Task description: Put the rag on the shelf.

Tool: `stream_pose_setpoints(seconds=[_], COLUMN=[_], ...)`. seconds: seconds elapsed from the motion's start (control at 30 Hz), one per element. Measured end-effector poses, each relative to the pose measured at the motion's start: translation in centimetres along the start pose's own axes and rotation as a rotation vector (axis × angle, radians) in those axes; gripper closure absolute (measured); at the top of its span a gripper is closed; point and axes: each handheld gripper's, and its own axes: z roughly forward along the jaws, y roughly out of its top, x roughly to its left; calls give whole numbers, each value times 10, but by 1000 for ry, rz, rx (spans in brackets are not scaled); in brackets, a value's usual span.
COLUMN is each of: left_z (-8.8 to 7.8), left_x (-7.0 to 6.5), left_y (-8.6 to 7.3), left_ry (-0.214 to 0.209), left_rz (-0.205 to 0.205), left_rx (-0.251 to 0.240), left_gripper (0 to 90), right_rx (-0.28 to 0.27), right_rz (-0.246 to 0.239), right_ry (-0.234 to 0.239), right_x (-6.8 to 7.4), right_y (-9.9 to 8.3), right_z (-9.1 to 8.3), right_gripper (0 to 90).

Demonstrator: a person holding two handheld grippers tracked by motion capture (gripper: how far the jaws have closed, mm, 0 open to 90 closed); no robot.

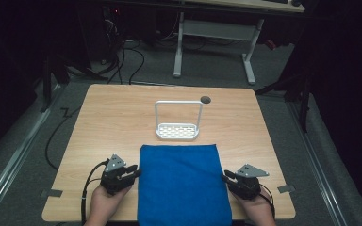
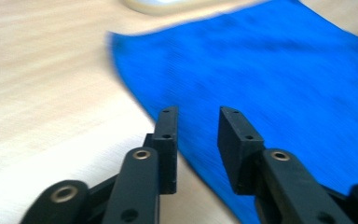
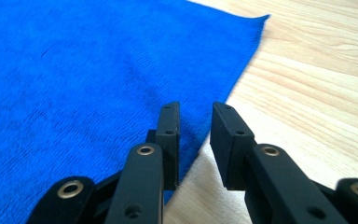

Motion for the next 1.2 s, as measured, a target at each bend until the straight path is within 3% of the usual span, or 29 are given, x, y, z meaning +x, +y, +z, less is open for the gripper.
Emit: stream_pose_setpoints(seconds=[0.07,0.27,0.57,0.83,0.97,1.0,1.2], left_z=[6,28,59,70,73,73,75], left_x=[6,15,26,35,31,30,24], left_y=[4,20,41,45,47,46,45], left_ry=[18,82,146,127,136,132,144], left_rz=[-32,-21,8,-47,5,-2,49], left_rx=[-1,16,46,45,56,61,63], left_gripper=[655,613,609,651,655,661,818], right_rx=[-2,-6,-4,3,9,10,9], right_rz=[12,-8,11,3,0,3,9], right_ry=[-9,-3,4,14,17,17,31], right_x=[0,0,-2,-2,-2,-2,-1], right_y=[0,-1,-1,-1,-1,-1,1], right_z=[-1,-5,-4,-2,-2,-1,2], right_gripper=[749,721,713,689,669,665,610])
